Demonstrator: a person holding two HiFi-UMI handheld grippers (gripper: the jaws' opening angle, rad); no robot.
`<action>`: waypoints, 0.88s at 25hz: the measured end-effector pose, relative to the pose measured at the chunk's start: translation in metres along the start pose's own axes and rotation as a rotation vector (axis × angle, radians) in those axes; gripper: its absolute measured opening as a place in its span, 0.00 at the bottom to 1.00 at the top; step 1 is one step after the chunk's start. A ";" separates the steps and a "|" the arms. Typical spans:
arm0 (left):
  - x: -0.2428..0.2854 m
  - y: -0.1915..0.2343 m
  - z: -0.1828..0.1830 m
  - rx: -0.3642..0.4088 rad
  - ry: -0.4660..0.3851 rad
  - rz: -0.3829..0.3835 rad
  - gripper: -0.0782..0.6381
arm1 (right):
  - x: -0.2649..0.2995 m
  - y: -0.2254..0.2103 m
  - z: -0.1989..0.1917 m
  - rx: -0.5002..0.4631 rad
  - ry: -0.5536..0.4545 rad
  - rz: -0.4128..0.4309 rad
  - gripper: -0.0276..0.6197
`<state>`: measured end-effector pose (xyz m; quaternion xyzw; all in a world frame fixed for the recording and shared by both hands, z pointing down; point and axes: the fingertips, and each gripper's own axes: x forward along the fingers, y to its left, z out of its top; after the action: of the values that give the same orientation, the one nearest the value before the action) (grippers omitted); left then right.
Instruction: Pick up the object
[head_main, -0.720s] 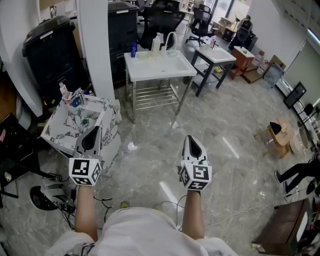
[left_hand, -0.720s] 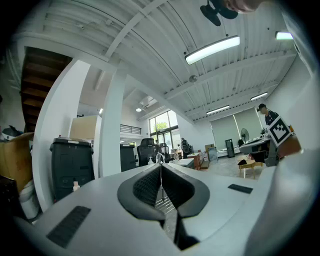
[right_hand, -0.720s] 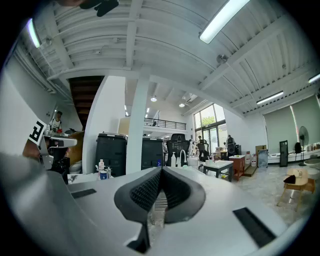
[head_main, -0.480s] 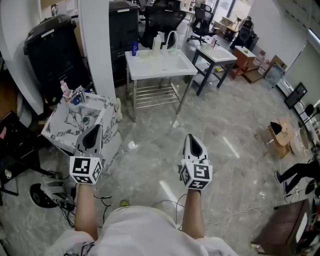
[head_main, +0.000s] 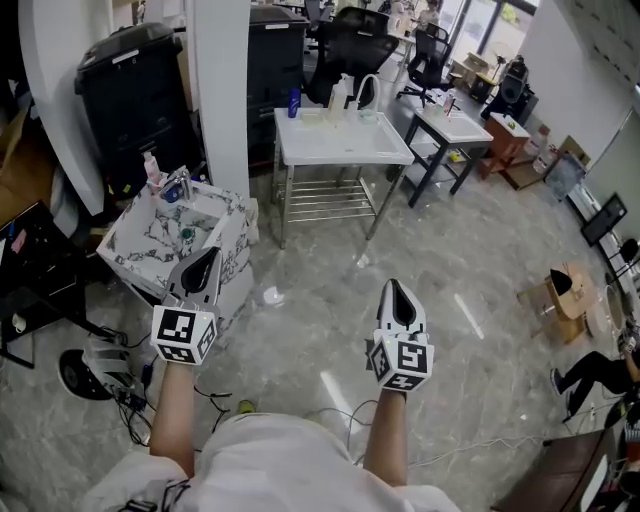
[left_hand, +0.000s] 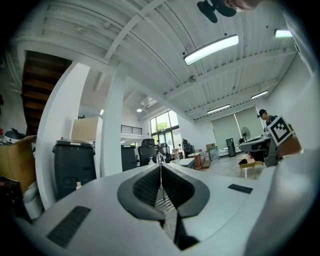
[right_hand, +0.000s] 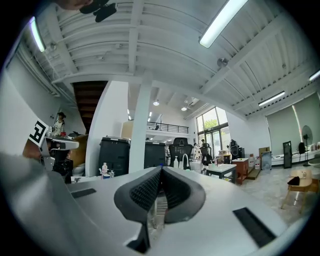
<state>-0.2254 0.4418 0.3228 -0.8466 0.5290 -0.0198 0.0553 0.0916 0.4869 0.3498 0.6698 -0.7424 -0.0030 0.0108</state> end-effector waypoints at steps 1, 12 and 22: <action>0.000 0.000 0.000 0.002 0.002 0.001 0.14 | 0.000 0.001 0.001 0.001 -0.004 0.003 0.05; -0.004 0.007 -0.006 -0.010 0.029 -0.017 0.16 | 0.005 0.013 -0.005 0.005 0.013 0.026 0.05; -0.008 0.027 -0.012 -0.036 0.031 -0.030 0.21 | 0.011 0.039 -0.004 -0.013 0.027 0.036 0.05</action>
<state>-0.2543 0.4368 0.3316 -0.8549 0.5172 -0.0242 0.0315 0.0522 0.4802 0.3551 0.6564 -0.7539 0.0013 0.0254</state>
